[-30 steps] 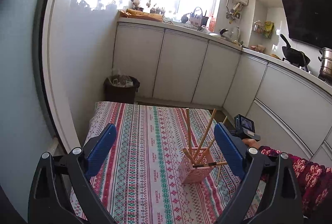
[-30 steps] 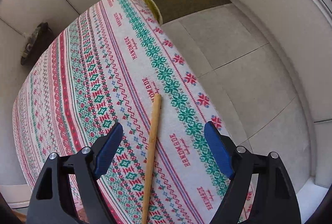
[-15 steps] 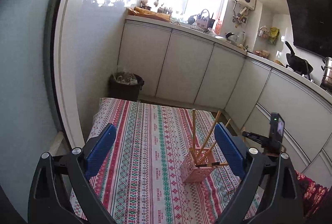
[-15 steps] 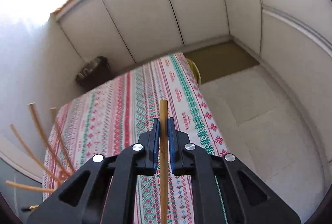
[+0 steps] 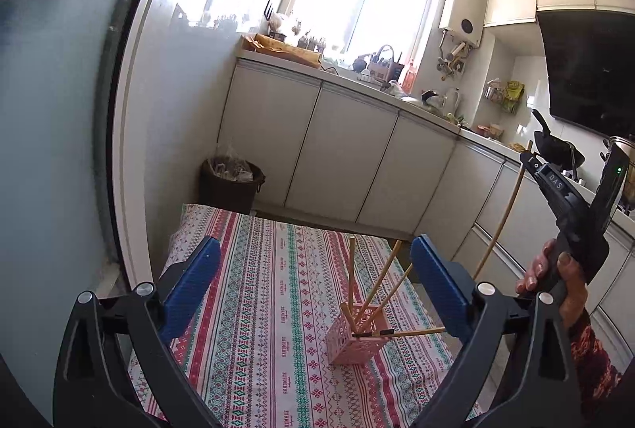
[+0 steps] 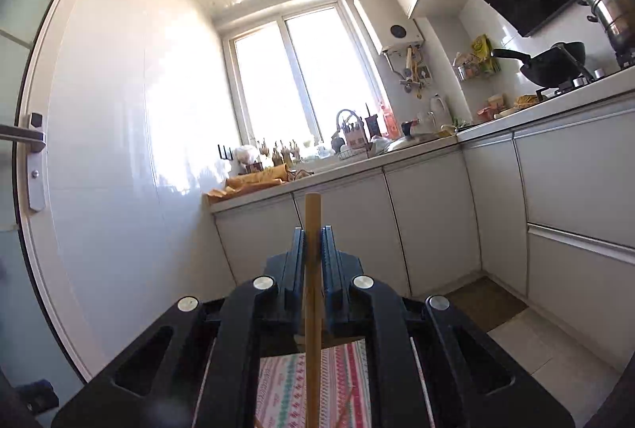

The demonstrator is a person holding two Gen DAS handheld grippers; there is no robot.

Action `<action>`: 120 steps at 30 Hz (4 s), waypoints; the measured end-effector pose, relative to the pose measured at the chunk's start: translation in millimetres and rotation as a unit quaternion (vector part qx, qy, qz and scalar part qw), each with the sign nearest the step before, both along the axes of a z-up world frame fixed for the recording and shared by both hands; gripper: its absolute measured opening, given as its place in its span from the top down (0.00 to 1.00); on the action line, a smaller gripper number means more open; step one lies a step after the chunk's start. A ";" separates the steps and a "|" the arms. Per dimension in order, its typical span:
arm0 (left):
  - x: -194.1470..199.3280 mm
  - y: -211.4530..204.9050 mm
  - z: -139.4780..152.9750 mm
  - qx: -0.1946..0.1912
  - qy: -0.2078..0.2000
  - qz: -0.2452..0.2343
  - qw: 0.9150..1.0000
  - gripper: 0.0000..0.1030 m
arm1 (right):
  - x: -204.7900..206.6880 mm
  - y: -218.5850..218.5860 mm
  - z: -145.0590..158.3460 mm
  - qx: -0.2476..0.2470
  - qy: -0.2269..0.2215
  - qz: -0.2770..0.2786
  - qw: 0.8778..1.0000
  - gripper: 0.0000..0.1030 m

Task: Organize utensils
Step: 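Lift the wooden chopstick with the right tool and drop it into the pink holder, then move the left tool to the black chopstick and grasp it while the right tool grasps a wooden chopstick, then lift both held chopsticks upright and carry them toward the pink holder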

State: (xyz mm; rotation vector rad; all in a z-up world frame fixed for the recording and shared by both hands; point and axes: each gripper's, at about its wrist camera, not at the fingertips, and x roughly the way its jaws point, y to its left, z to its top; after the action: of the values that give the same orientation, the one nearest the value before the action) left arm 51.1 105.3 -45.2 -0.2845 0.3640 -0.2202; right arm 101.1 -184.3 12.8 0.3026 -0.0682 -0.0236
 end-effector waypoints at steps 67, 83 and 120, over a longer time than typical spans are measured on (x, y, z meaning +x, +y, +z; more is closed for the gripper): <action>50.5 -247.8 -262.1 0.302 0.479 -0.247 0.787 0.14 | -92.9 -149.6 -273.1 0.149 0.640 0.086 0.749 0.07; 11.7 -221.1 -249.5 0.301 0.430 -0.256 0.812 0.94 | -85.1 -111.7 -282.3 0.186 0.656 0.108 0.723 0.07; -17.6 -53.5 -107.3 0.096 0.283 -0.164 0.940 0.93 | -102.1 -2.4 -187.8 0.053 0.456 0.136 0.878 0.94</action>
State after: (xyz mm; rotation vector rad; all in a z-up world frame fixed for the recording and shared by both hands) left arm 33.5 51.9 -152.5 -0.0864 1.0013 -0.4300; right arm -1.1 -186.7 -175.0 0.3829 0.9220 0.1125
